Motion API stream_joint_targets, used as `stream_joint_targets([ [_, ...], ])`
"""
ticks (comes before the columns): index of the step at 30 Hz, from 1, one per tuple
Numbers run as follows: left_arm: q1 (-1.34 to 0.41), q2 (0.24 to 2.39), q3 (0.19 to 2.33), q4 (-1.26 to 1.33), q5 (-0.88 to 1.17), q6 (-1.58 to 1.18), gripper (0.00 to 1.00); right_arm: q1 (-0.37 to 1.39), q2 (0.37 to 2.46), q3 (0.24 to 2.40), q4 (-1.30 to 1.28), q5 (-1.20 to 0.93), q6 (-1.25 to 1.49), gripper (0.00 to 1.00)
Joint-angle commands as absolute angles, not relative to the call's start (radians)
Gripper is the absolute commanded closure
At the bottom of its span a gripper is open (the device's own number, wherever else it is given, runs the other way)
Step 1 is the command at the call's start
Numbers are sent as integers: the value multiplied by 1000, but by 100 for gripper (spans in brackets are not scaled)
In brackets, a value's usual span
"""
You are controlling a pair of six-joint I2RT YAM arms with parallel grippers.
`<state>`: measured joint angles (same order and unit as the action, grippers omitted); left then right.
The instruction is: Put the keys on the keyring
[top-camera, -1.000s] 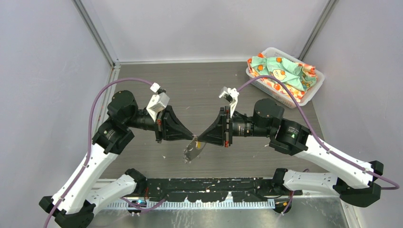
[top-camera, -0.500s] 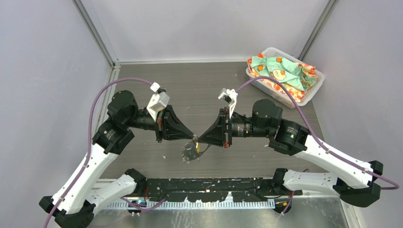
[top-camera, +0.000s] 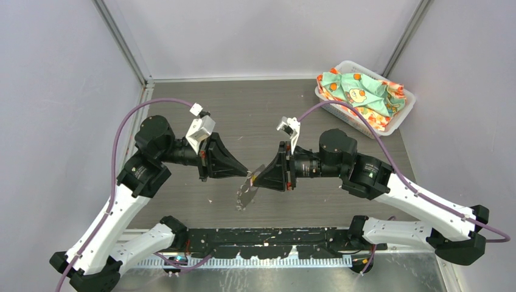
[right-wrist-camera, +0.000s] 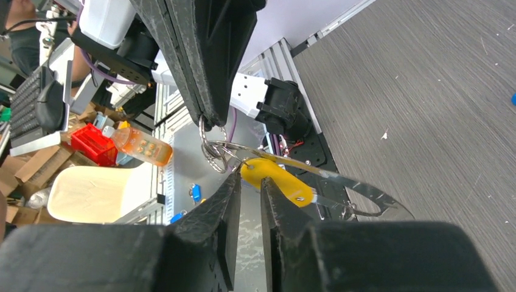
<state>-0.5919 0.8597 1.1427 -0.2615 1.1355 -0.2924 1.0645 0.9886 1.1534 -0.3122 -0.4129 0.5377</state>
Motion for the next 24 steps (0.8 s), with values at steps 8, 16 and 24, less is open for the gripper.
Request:
stream_joint_targets([
  [8,-596,844,1177,-201,1131,-310,100,1064,957,1292,-373,-312,426,64],
  [16,-597,847,1175,-202,1122,-310,100,1065,1016,1303,-319,-365,418,62],
  [24,-597,847,1173,-205,1122,-308,100,1064,1033,1295,-283,-360,424,68],
])
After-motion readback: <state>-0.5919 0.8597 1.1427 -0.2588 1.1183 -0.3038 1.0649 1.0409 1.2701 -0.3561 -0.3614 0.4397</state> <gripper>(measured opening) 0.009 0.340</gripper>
